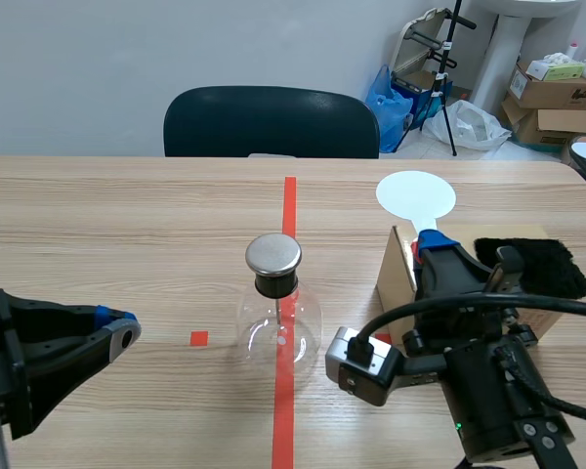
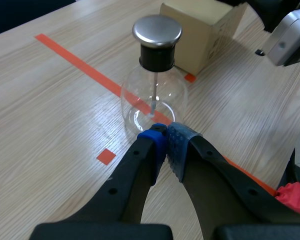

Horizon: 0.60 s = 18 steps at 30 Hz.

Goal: Do the electroscope experiment

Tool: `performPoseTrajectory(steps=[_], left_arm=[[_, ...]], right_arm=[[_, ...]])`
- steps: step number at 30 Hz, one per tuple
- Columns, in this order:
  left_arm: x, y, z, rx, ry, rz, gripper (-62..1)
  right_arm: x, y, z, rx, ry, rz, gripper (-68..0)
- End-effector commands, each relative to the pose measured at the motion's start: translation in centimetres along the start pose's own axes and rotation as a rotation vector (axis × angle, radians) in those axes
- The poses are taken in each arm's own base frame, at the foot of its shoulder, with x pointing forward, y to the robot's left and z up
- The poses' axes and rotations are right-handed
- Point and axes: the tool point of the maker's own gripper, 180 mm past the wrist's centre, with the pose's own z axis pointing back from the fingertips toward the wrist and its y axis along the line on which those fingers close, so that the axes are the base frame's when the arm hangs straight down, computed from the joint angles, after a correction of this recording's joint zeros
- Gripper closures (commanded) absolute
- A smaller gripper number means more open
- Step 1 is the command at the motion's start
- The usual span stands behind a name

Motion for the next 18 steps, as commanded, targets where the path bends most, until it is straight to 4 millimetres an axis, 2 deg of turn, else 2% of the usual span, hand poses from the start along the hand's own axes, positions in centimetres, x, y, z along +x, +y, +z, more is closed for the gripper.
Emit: performPoseTrajectory(steps=[1,8,12,18], left_arm=[[0.1,0.4,-0.5,-0.003,-0.030,-0.004,-2.8],[-3.3,2.1,-2.6,-0.026,-0.027,-0.009,-2.8],[-4.0,2.2,-4.1,-0.046,-0.051,-0.003,-2.8],[-4.6,1.3,-6.3,-0.085,-0.051,-0.002,-2.8]], right_arm=[[-0.4,-0.7,-0.4,-0.032,0.011,0.000,-1.1],[1.0,-0.7,0.0,-0.027,-0.011,-0.030,-1.1],[1.9,-0.9,0.0,-0.036,-0.033,-0.048,-1.1],[2.8,-0.9,0.2,-0.033,-0.052,-0.066,-1.1]])
